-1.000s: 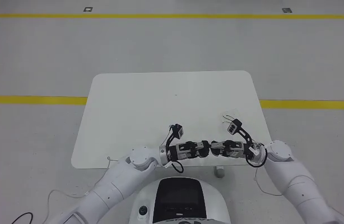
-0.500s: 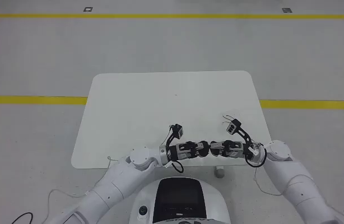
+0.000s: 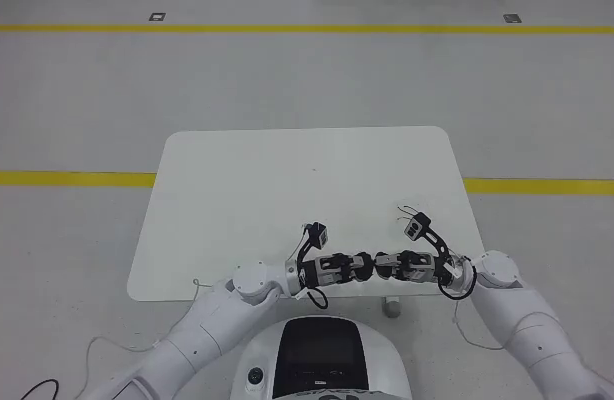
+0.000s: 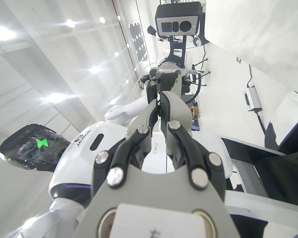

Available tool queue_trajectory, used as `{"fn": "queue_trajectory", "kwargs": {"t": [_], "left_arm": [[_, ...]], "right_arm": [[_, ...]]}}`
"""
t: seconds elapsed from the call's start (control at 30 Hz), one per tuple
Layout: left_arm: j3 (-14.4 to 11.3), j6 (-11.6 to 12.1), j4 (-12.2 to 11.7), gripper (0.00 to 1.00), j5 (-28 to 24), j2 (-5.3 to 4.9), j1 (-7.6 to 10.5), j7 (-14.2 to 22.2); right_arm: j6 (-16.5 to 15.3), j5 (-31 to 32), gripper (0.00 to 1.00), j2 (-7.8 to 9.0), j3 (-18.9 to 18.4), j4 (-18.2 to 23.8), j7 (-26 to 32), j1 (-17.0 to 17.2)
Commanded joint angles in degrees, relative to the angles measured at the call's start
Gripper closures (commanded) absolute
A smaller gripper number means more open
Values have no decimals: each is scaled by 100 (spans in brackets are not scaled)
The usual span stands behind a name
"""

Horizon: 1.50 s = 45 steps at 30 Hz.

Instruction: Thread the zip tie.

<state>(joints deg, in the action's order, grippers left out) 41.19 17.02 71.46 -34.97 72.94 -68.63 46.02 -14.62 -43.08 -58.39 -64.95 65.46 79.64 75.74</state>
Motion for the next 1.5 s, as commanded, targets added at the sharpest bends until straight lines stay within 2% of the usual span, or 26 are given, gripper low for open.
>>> {"fn": "queue_trajectory", "kwargs": {"t": [0.0,0.47,0.63,1.1,1.13,1.17,1.2,1.47], "left_arm": [[-6,-4,-3,92,-1,1,3,5],[-63,-29,-63,93,-15,19,45,12],[-75,-35,-79,100,-21,23,55,19],[-83,22,-98,100,-34,27,68,24],[-82,30,-96,100,-29,26,72,28],[-79,41,-94,100,-25,25,75,30],[-76,53,-92,100,-22,24,75,32],[-20,246,-37,100,22,0,48,102]], "right_arm": [[-4,-5,100,2,5,0,0,0],[-2,6,100,14,15,-6,0,-3],[5,21,100,13,6,-18,0,-1],[40,21,100,-1,-25,-22,0,26],[54,5,93,-2,-23,-20,0,27],[62,-15,56,-2,-28,-28,0,28],[72,-34,0,-2,-40,-39,-1,29],[37,-384,0,11,-307,-86,-241,125]]}}
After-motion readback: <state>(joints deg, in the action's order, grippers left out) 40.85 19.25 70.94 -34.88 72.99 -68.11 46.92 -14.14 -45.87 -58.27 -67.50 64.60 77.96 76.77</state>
